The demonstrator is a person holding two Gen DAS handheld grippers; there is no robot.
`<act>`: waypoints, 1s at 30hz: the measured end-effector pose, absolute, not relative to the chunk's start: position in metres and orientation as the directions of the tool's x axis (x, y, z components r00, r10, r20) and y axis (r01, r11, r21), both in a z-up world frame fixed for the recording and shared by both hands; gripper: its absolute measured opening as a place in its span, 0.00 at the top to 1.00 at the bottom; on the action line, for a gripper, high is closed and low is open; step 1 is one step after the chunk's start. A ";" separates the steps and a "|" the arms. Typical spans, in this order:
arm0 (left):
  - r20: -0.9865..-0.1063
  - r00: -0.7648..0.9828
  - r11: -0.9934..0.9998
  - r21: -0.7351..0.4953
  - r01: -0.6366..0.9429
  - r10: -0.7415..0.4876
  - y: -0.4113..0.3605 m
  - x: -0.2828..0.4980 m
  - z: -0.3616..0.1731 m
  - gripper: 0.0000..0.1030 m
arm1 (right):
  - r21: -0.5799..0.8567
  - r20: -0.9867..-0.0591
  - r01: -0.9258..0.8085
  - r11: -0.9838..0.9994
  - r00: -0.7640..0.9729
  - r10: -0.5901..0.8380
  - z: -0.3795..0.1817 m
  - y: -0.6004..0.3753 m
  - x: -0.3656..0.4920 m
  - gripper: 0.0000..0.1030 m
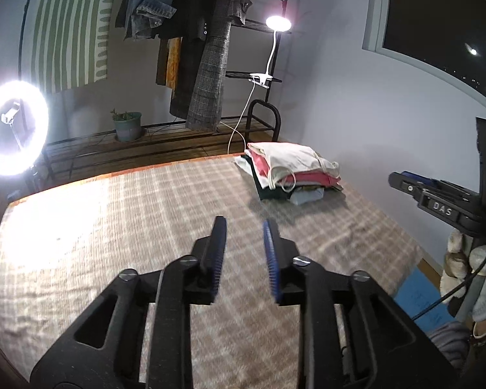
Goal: Fold small clothes
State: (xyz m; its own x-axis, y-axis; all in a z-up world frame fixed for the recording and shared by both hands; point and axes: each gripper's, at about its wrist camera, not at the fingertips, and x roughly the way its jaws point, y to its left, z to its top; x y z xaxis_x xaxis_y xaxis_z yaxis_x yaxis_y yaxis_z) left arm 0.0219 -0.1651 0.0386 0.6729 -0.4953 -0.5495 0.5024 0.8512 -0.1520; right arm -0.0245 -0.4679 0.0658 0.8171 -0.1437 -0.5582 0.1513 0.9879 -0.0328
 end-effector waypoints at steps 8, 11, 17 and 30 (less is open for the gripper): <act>-0.549 0.671 0.850 -0.152 0.505 -0.497 -0.155 0.003 0.016 0.48 | -0.013 -0.553 0.161 0.987 0.821 -0.141 0.034 -0.446 -0.031 0.59; -0.535 0.693 0.859 -0.136 0.494 -0.483 -0.152 0.000 0.012 0.38 | -0.016 -0.550 0.171 0.985 0.821 -0.152 0.027 -0.445 -0.028 0.48; -0.544 0.709 0.875 -0.108 0.471 -0.449 -0.149 -0.001 0.010 0.25 | -0.037 -0.537 0.163 0.986 0.829 -0.158 0.020 -0.438 -0.027 0.21; -0.490 0.796 0.916 -0.012 0.401 -0.355 -0.143 -0.013 0.016 0.03 | -0.023 -0.482 0.207 0.978 0.855 -0.192 0.025 -0.437 -0.032 0.00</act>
State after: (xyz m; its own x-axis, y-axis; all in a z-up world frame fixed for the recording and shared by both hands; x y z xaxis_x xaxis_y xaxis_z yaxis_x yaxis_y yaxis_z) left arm -0.0127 -0.1434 0.0157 0.7961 -0.3552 -0.4900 0.4010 0.9160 -0.0125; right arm -0.0319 -0.4372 0.0248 0.8552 -0.1919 -0.4815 0.2066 0.9782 -0.0230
